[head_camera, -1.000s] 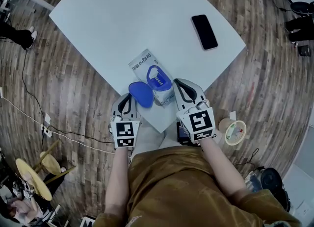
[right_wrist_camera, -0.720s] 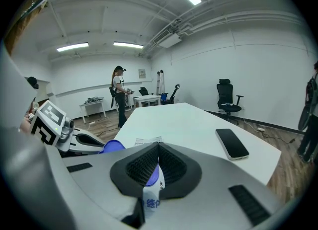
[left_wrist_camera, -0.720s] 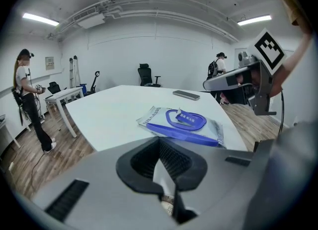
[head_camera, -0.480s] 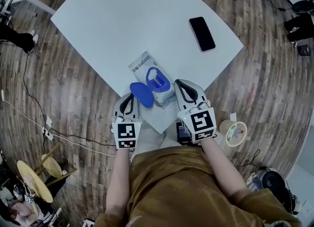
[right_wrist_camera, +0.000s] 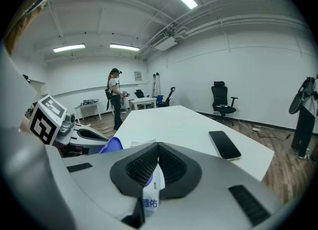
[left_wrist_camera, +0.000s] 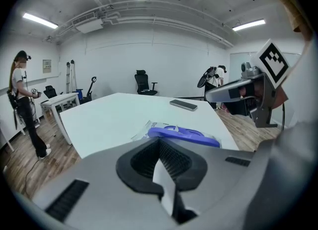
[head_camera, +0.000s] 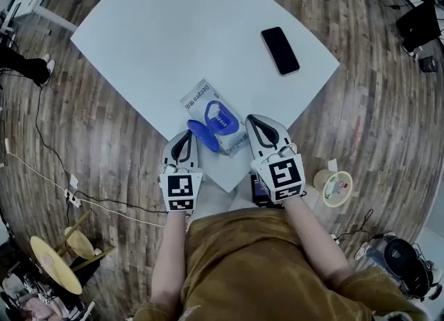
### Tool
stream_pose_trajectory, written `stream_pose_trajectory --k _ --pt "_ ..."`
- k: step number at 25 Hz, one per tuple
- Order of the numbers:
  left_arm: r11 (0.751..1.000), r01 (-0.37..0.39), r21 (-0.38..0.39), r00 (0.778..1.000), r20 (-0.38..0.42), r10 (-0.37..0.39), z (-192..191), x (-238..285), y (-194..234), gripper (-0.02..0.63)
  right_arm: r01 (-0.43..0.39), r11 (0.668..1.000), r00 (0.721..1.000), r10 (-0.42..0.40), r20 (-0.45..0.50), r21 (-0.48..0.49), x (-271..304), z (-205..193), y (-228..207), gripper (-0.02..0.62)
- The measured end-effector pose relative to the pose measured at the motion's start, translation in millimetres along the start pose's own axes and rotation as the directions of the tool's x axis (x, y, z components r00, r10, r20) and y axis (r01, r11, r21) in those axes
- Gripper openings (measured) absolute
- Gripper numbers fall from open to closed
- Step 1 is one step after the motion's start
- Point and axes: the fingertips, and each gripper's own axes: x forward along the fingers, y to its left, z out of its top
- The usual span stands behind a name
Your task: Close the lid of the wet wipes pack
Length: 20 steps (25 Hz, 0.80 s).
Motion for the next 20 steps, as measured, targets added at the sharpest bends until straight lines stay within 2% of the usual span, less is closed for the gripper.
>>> stream_pose_trajectory --k 10,20 --pt "0.999 0.036 0.021 0.999 0.03 -0.036 23 13 0 0.006 0.013 1.0 1.0 -0.013 0.008 0.005 5 10 -3 0.009" --pt "0.997 0.076 0.029 0.997 0.029 -0.077 31 23 -3 0.006 0.016 1.0 1.0 -0.016 0.01 0.016 8 10 -4 0.008"
